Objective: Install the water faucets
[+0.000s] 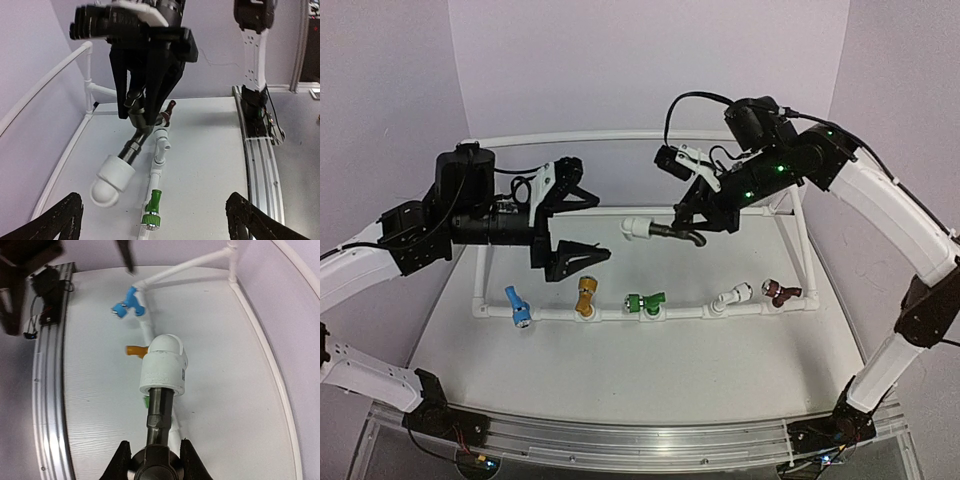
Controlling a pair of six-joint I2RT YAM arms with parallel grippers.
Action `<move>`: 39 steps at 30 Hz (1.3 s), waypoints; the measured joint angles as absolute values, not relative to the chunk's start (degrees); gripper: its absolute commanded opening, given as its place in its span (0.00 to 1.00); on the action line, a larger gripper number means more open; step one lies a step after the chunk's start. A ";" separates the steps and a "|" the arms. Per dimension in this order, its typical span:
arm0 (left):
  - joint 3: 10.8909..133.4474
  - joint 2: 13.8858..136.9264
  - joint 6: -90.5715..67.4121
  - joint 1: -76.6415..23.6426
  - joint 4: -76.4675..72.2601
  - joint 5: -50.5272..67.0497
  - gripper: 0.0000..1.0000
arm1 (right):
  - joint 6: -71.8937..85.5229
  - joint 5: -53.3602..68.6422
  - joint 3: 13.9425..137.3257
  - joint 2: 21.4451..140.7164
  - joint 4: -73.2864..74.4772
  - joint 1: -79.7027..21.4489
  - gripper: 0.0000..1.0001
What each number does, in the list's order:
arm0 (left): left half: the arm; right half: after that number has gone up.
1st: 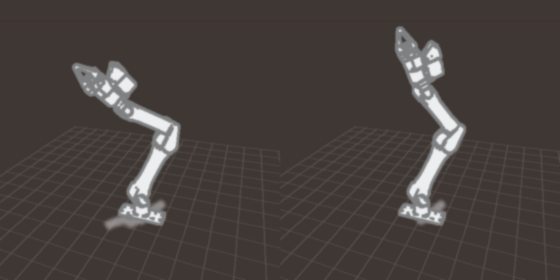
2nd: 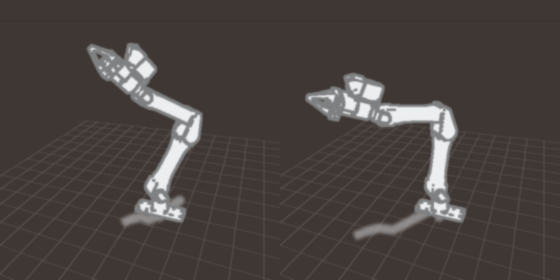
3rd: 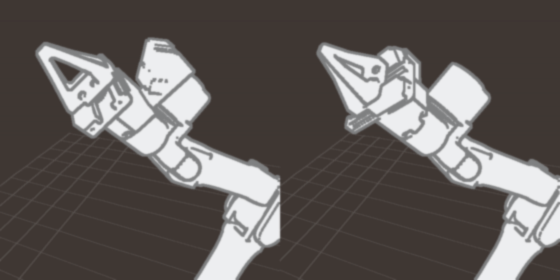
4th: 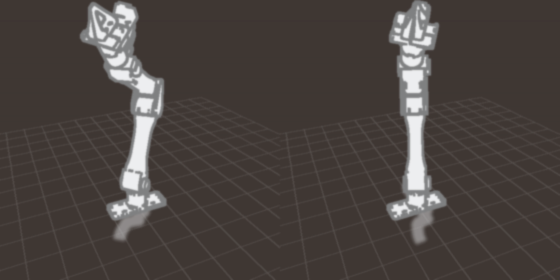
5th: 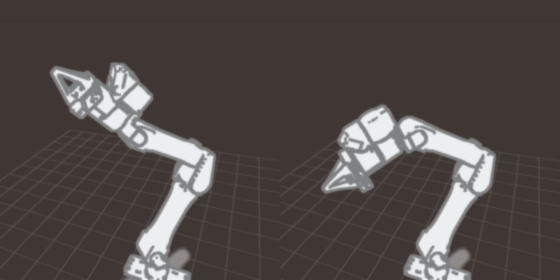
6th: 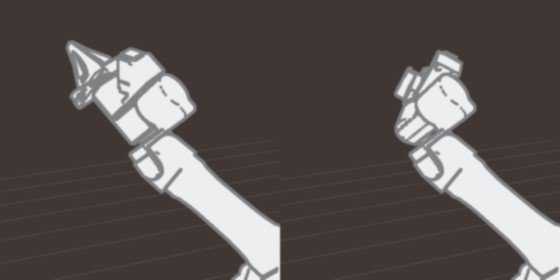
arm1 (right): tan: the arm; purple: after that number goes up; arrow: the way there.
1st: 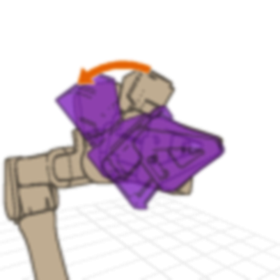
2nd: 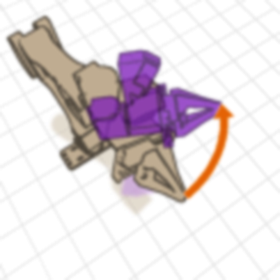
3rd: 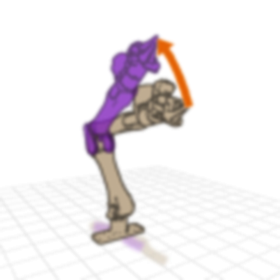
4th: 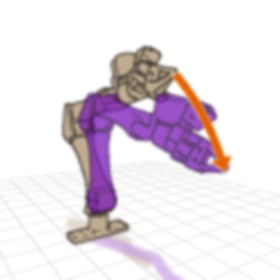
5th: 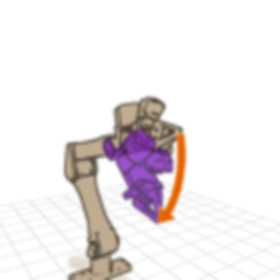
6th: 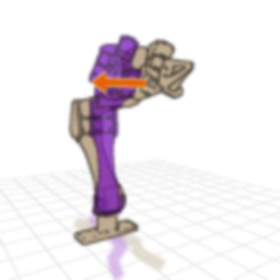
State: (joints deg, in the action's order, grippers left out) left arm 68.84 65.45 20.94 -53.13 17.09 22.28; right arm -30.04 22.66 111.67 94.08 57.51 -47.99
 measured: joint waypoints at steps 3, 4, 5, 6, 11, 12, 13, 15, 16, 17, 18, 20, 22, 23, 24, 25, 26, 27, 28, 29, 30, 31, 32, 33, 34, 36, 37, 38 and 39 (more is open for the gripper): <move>68.84 65.64 14.49 -50.96 14.64 19.18 1.00 | -30.88 22.69 111.60 96.51 56.22 -40.14 0.00; 68.84 65.90 11.58 -49.51 13.69 18.72 1.00 | -31.29 22.68 111.44 97.27 55.59 -37.76 0.00; 68.85 66.33 8.45 -47.59 12.67 18.35 1.00 | -31.58 22.91 111.17 98.11 54.61 -35.18 0.00; 68.86 66.86 5.42 -45.71 11.78 18.09 1.00 | -31.86 23.32 110.81 99.00 53.42 -32.65 0.00; 68.86 70.22 -3.84 -42.21 9.12 17.13 1.00 | -32.40 24.77 104.79 102.15 44.16 -23.34 0.00; 68.86 70.78 -4.88 -42.21 8.94 17.14 1.00 | -32.39 25.00 103.58 102.79 42.57 -22.22 0.00; 68.86 71.27 -5.91 -42.22 8.80 17.16 1.00 | -32.38 25.25 102.36 103.64 40.88 -21.18 0.00; 68.86 71.96 -7.27 -42.22 8.65 17.15 1.00 | -32.40 25.77 100.28 105.78 37.48 -19.73 0.00; 68.86 72.19 -7.80 -42.22 8.53 17.15 1.00 | -32.41 25.98 99.21 106.80 35.78 -19.29 0.00; 68.86 72.37 -8.20 -42.22 8.41 17.15 1.00 | -32.42 26.22 98.06 107.71 34.20 -19.02 0.00; 68.86 72.50 -8.57 -42.22 8.34 17.15 1.00 | -32.42 26.49 96.80 108.65 32.72 -18.87 0.00; 68.86 72.62 -9.03 -42.22 8.32 17.13 1.00 | -32.45 27.13 94.83 110.37 30.57 -18.83 0.00; 68.88 72.72 -9.08 -42.22 8.29 17.12 1.00 | -32.35 28.22 94.09 112.68 29.11 -18.98 0.00; 68.88 72.80 -9.08 -42.22 8.30 17.12 1.00 | -32.28 28.69 94.04 113.92 28.33 -19.09 0.00; 68.88 72.88 -9.08 -42.22 8.31 17.05 1.00 | -32.15 29.09 94.05 115.03 27.39 -19.22 0.00; 68.88 72.93 -9.08 -42.22 8.32 16.95 1.00 | -32.03 29.38 94.06 116.07 26.57 -19.39 0.00; 68.88 72.95 -9.08 -42.22 8.34 16.77 1.00 | -31.90 29.47 94.06 117.00 25.92 -19.60 0.00; 68.88 72.95 -9.07 -42.22 8.34 16.72 1.00 | -31.67 29.46 94.06 117.81 25.34 -19.90 0.00; 68.88 72.95 -9.05 -42.22 8.34 16.67 1.00 | -31.44 29.45 94.06 118.58 24.79 -20.23 0.00; 68.88 72.95 -9.03 -42.21 8.35 16.57 1.00 | -31.17 29.44 94.06 119.28 24.25 -20.65 0.00; 68.88 72.95 -9.00 -42.19 8.37 16.45 1.00 | -30.81 29.43 94.06 119.89 23.67 -21.11 0.00; 68.88 72.95 -8.96 -42.19 8.40 16.33 1.00 | -30.32 29.43 94.06 120.42 23.05 -21.60 0.00; 68.88 72.95 -8.90 -42.19 8.40 16.27 1.00 | -29.77 29.43 94.06 120.93 22.54 -22.07 0.00; 68.88 72.95 -8.87 -42.20 8.41 16.25 1.00 | -29.25 29.43 94.06 121.34 22.02 -22.38 0.00; 68.88 72.95 -8.84 -42.22 8.43 16.25 1.00 | -28.66 29.43 94.06 121.75 21.45 -22.66 0.00; 68.88 72.95 -8.76 -42.19 8.47 16.25 1.00 | -27.48 29.43 94.06 122.68 20.35 -23.20 0.00; 68.88 72.95 -8.72 -42.19 8.47 16.25 1.00 | -26.85 29.43 94.06 123.16 19.85 -23.40 0.00; 68.88 72.95 -8.62 -42.19 8.47 16.25 1.00 | -26.28 29.41 94.06 123.63 19.33 -23.49 0.00; 68.88 72.93 -8.51 -42.19 8.49 16.23 1.00 | -25.86 29.37 94.06 123.87 18.94 -23.50 0.00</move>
State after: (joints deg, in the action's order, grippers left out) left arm 68.88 72.93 -8.51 -42.19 8.49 16.23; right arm -25.86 29.37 94.06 123.87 18.94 -23.50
